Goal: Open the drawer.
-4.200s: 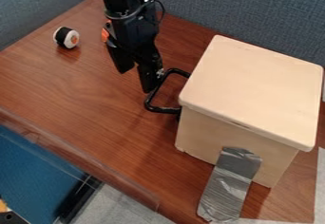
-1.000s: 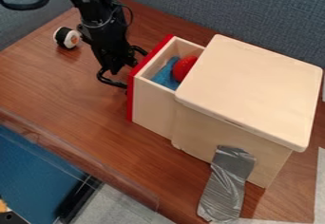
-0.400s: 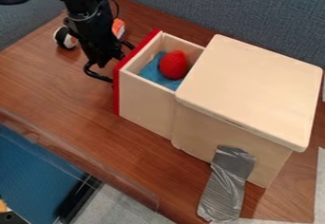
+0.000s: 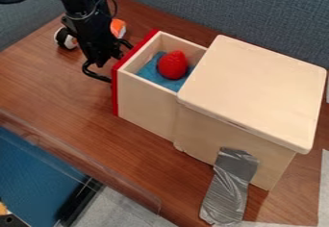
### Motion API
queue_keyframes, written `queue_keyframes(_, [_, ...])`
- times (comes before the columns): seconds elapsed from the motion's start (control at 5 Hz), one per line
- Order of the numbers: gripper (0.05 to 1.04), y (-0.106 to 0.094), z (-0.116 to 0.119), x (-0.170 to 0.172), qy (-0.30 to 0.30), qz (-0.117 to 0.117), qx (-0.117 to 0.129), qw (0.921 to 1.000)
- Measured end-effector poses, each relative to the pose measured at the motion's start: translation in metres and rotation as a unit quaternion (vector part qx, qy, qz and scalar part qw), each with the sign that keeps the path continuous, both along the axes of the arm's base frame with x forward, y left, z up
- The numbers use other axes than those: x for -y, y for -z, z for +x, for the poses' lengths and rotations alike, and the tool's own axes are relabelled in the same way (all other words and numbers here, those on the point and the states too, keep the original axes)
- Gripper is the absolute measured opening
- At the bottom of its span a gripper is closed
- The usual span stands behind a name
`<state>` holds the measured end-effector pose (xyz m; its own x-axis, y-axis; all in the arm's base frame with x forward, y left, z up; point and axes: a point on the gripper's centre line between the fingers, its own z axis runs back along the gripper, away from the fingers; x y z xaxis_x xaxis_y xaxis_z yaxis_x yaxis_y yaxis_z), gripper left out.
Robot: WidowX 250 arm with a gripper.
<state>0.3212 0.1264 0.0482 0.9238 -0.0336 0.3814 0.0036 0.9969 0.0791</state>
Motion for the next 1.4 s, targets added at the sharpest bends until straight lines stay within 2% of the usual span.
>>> queue_keyframes(0.2, [0.406, 0.0, -0.002, -0.001, 0.01, 0.003, -0.012, 0.9999])
queue_keyframes(0.4, [0.718, -0.001, -0.003, 0.003, 0.017, -0.007, -0.019, 0.9997])
queue_keyframes(0.6, [0.977, -0.008, -0.002, 0.008, 0.028, -0.023, -0.02, 0.9991])
queue_keyframes(1.0, [0.999, -0.041, -0.001, 0.006, 0.04, -0.04, -0.004, 0.9984])
queue_keyframes(1.4, [0.999, -0.065, -0.021, -0.002, 0.082, -0.049, -0.011, 0.9954])
